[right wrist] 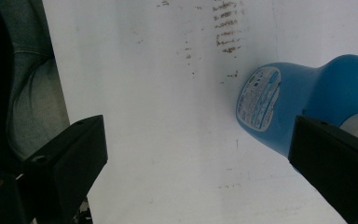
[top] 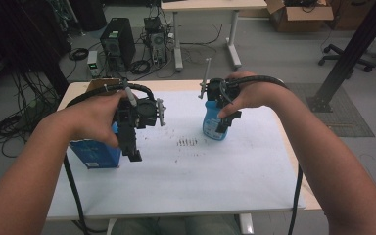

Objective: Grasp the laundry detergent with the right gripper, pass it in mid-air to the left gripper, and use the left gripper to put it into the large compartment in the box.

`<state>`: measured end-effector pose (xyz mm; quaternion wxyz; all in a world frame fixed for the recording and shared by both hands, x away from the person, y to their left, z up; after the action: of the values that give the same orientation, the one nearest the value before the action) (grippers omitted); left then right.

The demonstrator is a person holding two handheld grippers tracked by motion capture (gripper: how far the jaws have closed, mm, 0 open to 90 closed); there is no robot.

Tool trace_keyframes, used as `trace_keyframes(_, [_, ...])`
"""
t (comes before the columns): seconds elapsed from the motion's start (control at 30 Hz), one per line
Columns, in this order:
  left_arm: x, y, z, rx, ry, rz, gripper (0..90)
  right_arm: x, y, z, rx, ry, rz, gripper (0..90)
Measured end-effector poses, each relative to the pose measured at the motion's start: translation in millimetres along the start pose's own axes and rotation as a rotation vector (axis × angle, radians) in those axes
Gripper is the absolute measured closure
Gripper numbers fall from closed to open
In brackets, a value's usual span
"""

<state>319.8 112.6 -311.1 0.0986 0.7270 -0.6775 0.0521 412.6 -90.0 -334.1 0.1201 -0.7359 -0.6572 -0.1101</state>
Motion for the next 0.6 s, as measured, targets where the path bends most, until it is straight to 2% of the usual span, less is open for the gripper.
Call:
trace_keyframes(0.27, [3.2,-3.1,-1.7,0.003,-0.005,0.019,0.3,-1.3,1.1,-3.2,-0.005,0.005,0.001,4.6])
trace_keyframes(0.43, [1.5,-7.4,-2.2,0.007,0.002,0.007,0.3,-3.1,-1.5,-0.9,-0.005,0.005,-0.001,4.7])
trace_keyframes(0.6, [1.3,-4.9,0.3,0.000,0.000,0.009,0.3,-6.4,-4.7,1.9,-0.005,0.008,0.004,4.8])
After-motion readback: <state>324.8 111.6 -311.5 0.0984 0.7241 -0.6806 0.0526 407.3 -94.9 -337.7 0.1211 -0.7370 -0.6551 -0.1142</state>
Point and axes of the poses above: each handheld gripper's, and its own axes: z roughly forward along the jaws, x roughly out of its top, y roughly to its right, the point moved 9 cm from there along z, roughly forward along the jaws, and after that the axes turned 11 degrees about y, right-handed, at the moved point
